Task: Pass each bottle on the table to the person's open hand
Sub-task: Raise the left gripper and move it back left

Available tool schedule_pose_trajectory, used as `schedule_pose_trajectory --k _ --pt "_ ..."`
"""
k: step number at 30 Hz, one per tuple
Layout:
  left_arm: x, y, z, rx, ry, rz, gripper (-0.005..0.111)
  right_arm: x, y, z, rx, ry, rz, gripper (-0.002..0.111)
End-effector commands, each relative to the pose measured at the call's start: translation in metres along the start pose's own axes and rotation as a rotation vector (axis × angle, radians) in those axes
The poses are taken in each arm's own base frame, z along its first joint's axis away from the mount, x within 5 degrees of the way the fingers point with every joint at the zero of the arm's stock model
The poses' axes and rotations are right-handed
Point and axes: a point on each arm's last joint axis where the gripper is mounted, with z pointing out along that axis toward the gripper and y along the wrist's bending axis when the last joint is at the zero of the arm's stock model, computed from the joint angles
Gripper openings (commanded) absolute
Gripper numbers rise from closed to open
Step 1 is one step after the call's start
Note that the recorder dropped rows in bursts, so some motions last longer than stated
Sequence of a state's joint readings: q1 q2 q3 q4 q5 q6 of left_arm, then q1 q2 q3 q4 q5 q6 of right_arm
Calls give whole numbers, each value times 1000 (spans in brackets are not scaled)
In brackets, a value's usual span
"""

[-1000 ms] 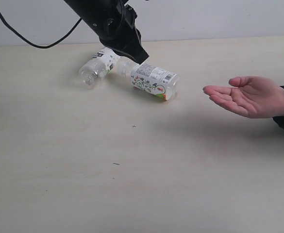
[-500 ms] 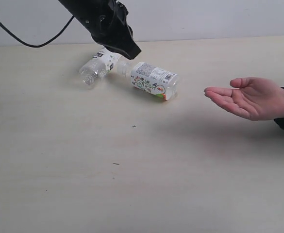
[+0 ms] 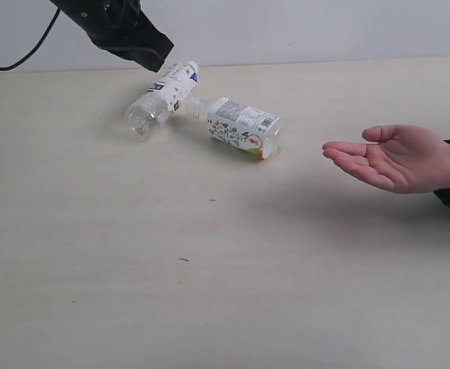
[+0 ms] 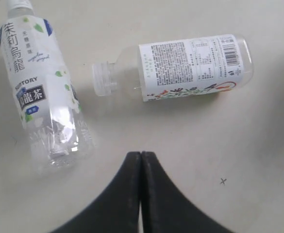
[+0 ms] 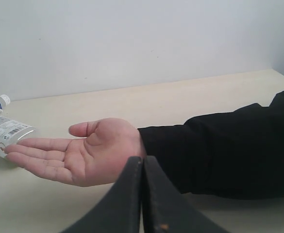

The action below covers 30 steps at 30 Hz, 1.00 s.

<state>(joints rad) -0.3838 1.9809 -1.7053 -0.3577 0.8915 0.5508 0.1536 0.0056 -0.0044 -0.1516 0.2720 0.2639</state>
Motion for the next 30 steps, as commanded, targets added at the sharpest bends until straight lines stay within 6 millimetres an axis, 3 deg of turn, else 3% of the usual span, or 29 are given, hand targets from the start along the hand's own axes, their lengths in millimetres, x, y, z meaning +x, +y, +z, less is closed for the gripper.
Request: schedule_pose_trajectory --k 1,18,30 --pt "-1 6 -6 -5 -35 -53 0 0 0 0 -4 -9 -4 0" --pt "-2 18 20 -63 -88 -122 0 0 0 0 -4 -9 -4 0" --pt "-10 35 41 -174 -242 -177 0 0 0 0 -4 -9 -4 0"
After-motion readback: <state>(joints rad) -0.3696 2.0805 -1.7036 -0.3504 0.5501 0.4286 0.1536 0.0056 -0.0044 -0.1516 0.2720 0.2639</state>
